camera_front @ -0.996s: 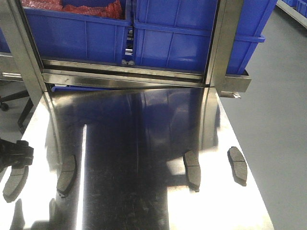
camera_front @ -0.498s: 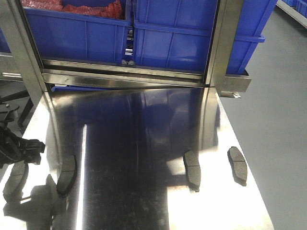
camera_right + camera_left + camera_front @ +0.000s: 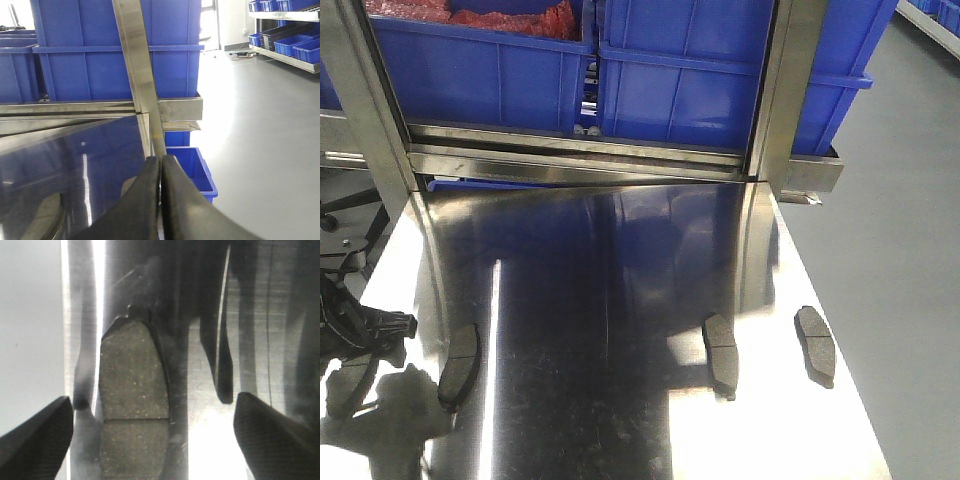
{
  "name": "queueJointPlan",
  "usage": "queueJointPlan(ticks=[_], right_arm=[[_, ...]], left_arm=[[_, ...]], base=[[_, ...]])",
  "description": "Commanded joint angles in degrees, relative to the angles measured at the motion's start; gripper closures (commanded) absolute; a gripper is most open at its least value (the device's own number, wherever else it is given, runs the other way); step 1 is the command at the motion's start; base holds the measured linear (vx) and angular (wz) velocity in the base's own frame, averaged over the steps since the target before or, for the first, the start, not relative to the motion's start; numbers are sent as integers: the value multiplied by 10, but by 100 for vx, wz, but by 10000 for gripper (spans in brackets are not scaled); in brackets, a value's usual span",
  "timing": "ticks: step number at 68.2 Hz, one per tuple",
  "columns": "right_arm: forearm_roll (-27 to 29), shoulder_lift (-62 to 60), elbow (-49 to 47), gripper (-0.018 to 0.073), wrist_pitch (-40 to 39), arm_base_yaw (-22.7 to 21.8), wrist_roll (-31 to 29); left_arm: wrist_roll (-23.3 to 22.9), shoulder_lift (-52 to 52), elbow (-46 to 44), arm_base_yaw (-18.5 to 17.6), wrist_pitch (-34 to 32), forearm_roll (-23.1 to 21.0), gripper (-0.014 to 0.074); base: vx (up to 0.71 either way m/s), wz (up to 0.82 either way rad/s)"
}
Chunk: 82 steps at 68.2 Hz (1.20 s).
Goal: Move and align brake pads A on conveyor
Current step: 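Close the left gripper on the dark grey brake pad and lift it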
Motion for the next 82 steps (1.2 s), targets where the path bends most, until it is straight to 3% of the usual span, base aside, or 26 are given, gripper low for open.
queueJointPlan(ticks=[1, 27, 44, 66, 82], right_arm=[[-4, -9, 11, 561, -43, -3, -3], [-4, -9, 11, 561, -43, -3, -3], [-4, -9, 11, 561, -43, -3, -3], [-4, -9, 11, 561, -43, -3, -3], [-4, -9, 11, 561, -43, -3, -3]], left_arm=[[-5, -17, -14, -1, -3, -1, 4], [-4, -16, -14, -1, 7, -1, 62], [-3, -16, -14, -1, 7, -1, 185], [-3, -16, -14, -1, 8, -1, 434], [17, -17, -14, -1, 4, -1, 516]], base=[[0, 0], [0, 0], [0, 0], [0, 0], [0, 0]])
